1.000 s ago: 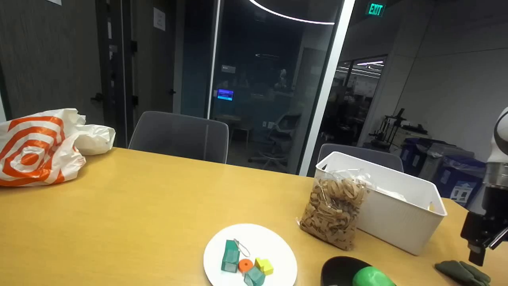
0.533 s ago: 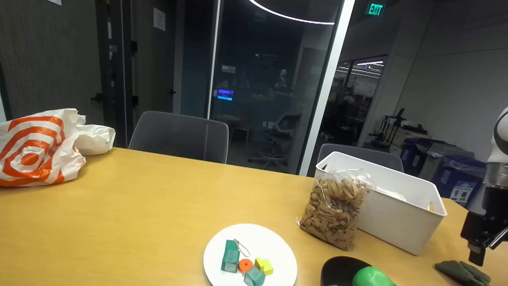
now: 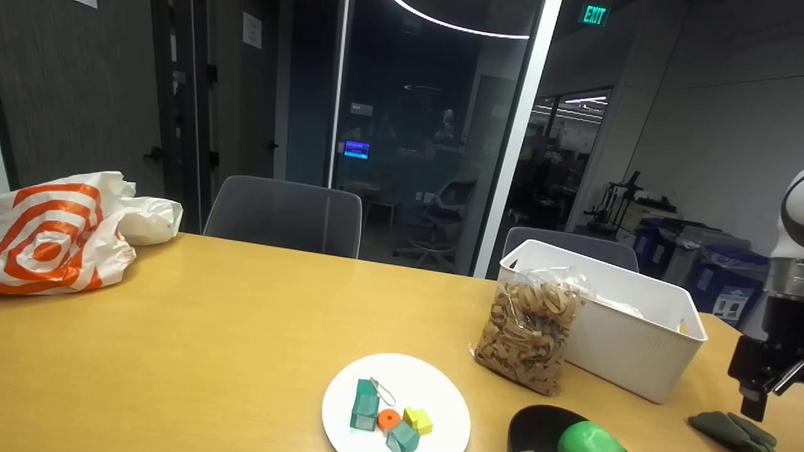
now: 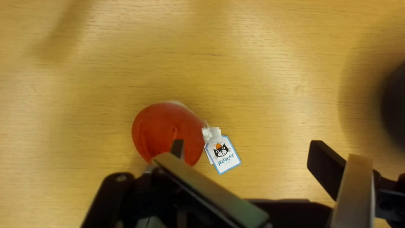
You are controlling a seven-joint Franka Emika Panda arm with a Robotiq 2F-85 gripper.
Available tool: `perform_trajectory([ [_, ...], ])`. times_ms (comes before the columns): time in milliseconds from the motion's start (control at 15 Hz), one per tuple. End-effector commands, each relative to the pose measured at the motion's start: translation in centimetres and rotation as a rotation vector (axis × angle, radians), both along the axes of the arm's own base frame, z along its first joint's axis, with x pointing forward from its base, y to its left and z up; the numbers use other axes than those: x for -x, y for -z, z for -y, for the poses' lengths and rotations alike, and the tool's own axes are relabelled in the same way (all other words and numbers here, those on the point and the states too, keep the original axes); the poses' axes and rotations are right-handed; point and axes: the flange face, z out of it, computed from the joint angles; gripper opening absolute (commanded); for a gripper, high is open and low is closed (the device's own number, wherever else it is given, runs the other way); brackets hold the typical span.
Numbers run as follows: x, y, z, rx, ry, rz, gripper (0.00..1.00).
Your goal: Remove the objects from the basket
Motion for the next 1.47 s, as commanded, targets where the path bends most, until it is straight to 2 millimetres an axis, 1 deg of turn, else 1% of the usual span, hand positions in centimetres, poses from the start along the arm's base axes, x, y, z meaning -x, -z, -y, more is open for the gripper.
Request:
perform_trajectory([
  [0,-1.4,-1.3,-0.3,-0.001,-0.021,0.08,1.0],
  [200,-3.9,-2.9,-0.8,0.011,-0.048,0.177,1.0],
  [333,-6.0,-3.9,-1.3,0.003,-0.059,0.247,1.0],
  [600,-11.3,-6.0,-2.8,-0.058,-0.016,0.365,1.0],
  [733,-14.2,-6.4,-3.5,-0.051,-0.008,0.429,1.0],
  [867,-16.7,-6.3,-3.9,-0.034,-0.011,0.481,1.0],
  [933,-17.8,-5.8,-3.9,-0.024,-0.012,0.496,1.0],
  [1067,-19.3,-3.5,-4.0,-0.009,-0.028,0.481,1.0],
  [1200,-19.8,-0.7,-4.3,-0.036,-0.039,0.432,1.0],
  [1400,-20.5,2.7,-4.6,-0.032,-0.064,0.396,1.0],
])
